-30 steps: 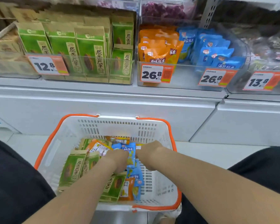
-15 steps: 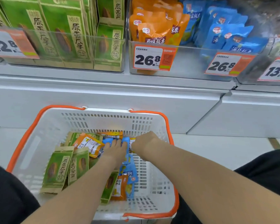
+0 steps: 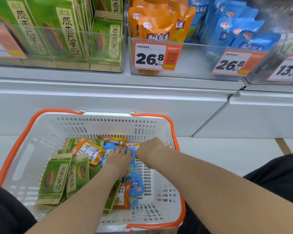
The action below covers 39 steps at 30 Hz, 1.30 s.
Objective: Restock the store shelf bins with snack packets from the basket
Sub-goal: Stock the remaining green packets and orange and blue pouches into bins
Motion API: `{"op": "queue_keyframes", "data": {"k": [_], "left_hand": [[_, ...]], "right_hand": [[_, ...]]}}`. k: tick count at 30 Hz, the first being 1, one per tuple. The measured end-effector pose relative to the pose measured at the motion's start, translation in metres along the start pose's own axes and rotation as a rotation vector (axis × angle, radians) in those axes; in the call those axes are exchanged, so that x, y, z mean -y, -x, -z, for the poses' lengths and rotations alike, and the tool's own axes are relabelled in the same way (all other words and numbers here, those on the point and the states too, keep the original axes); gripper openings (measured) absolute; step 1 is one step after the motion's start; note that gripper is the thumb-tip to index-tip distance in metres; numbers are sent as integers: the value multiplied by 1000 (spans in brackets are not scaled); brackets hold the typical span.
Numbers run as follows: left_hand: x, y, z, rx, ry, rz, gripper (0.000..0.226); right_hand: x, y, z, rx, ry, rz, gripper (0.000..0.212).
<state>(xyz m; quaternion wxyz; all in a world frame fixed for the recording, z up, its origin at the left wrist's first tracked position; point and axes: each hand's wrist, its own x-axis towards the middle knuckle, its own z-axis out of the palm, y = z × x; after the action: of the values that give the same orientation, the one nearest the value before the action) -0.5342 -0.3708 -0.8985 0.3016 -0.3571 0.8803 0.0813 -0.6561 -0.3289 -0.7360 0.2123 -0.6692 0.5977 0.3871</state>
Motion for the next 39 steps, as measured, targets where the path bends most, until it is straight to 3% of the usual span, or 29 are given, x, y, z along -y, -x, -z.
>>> {"op": "queue_keyframes", "data": {"k": [5, 8, 13, 16, 21, 24, 27, 34, 36, 39], "left_hand": [[0, 10, 6, -145, 19, -32, 116], [1, 16, 10, -247, 82, -26, 88], [10, 29, 25, -251, 253, 30, 46], [13, 33, 36, -281, 597, 7, 34], [6, 60, 107, -529, 1200, -77, 18], [2, 83, 149, -617, 1464, -118, 17], [1, 104, 182, -683, 1630, -185, 21], [-15, 134, 247, -1031, 1668, -187, 19], [-15, 134, 257, -1165, 1500, -189, 18], [-12, 137, 274, -1359, 1172, -169, 34]], "right_hand": [[1, 0, -5, 17, 32, 6, 10], [-1, 4, -1, -7, 43, 15, 12], [-8, 24, 16, -129, 35, 59, 26], [-12, 36, 26, -181, -7, 8, 37], [-29, 57, 46, -324, -228, -110, 45], [-46, 74, 59, -428, -383, -78, 67], [-60, 91, 76, -565, -476, -34, 73], [-94, 149, 118, -945, -565, -125, 40], [-108, 169, 129, -1088, -636, -153, 41], [-130, 189, 139, -1332, -800, -184, 42]]}}
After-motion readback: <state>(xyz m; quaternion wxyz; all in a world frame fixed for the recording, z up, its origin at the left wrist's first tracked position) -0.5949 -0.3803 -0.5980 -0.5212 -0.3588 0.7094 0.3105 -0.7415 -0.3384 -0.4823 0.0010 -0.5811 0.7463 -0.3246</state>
